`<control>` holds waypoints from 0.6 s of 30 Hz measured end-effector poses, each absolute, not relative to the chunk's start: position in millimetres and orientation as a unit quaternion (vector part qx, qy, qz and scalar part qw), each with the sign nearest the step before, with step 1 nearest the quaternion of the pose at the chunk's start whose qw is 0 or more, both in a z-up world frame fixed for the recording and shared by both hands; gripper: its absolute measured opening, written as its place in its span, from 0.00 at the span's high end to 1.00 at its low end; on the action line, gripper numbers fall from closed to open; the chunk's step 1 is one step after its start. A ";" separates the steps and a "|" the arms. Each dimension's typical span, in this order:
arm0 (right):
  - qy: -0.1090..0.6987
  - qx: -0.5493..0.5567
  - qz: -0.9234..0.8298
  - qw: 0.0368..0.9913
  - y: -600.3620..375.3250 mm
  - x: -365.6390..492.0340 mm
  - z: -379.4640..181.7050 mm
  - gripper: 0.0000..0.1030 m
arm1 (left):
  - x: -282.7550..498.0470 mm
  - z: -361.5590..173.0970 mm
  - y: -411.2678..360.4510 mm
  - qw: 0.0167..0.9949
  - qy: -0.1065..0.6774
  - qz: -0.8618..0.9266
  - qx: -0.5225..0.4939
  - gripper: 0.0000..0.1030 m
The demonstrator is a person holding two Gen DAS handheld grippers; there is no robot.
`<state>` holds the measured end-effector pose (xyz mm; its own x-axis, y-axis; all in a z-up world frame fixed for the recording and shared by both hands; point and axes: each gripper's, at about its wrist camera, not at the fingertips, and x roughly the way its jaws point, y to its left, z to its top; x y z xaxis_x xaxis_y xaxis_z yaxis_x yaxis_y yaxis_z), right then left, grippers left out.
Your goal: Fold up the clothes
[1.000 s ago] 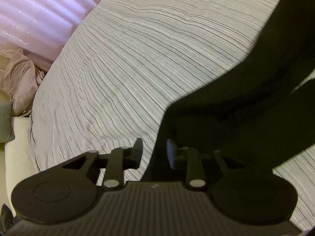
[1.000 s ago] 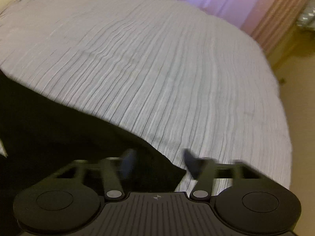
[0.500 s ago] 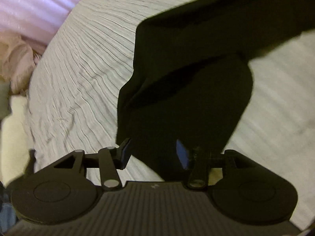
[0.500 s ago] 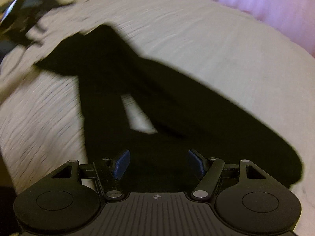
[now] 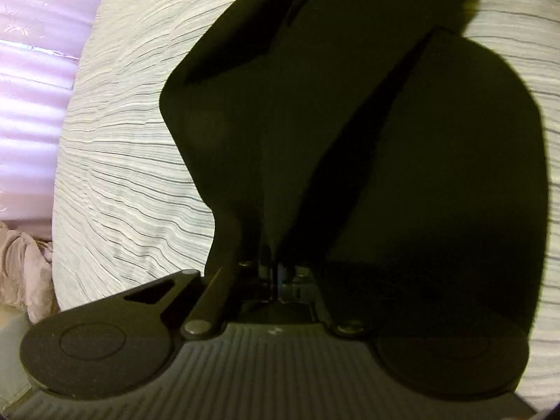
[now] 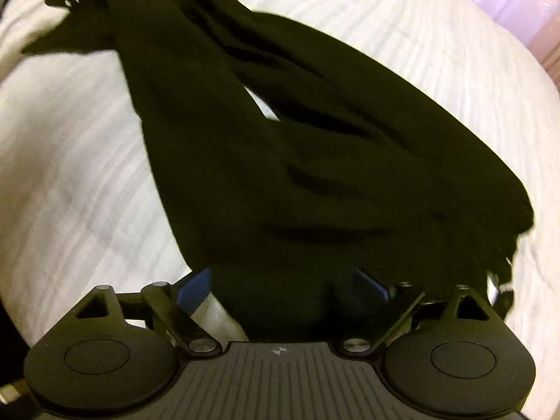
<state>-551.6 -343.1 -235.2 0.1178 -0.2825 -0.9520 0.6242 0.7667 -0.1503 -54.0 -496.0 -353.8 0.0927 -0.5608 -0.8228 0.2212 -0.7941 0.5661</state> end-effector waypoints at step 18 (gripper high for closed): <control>0.401 0.416 -0.523 0.627 -293.7 -759.2 -220.2 0.12 | -72.6 -267.9 -218.6 0.281 0.044 -0.644 0.710 0.99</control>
